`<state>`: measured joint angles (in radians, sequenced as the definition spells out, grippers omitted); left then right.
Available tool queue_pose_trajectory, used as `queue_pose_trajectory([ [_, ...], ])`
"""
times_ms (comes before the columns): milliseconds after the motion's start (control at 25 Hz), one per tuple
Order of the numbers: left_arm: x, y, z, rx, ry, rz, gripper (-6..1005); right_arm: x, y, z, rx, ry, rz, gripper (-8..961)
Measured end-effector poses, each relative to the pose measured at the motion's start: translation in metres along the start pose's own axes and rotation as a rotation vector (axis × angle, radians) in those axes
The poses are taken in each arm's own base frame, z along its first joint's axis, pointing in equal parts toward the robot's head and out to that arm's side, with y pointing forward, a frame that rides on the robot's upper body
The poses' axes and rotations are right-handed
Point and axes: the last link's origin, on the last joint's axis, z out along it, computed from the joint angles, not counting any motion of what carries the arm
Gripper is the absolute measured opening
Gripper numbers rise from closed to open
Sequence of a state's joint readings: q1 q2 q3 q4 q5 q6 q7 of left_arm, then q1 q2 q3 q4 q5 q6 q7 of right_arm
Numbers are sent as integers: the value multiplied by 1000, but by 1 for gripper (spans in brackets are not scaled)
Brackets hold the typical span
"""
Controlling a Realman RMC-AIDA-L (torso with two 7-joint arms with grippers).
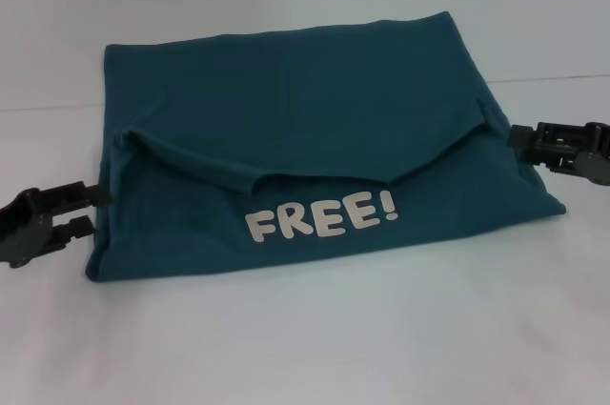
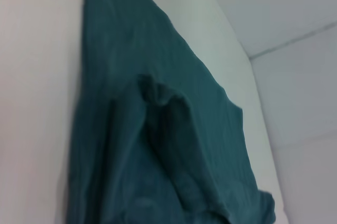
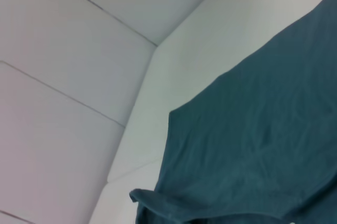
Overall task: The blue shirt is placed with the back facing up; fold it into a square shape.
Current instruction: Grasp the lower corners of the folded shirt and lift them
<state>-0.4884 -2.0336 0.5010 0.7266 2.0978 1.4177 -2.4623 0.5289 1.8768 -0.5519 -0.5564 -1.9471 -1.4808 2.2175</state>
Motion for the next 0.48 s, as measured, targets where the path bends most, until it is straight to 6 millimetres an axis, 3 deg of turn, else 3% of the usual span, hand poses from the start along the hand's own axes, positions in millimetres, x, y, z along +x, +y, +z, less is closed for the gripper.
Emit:
queue_pose_trajectory([
  [120,-1,-4,-1,8,4,-26,648,-3,-1,0,12,-5,-7,598],
  [320,-2,-12,3,68,-4,-19,648,-4,-3,2,34,-5,-11,615],
  [480,-1,-14,15,120,-35,109,645,-5,-4,3,41,-10,-11,760],
])
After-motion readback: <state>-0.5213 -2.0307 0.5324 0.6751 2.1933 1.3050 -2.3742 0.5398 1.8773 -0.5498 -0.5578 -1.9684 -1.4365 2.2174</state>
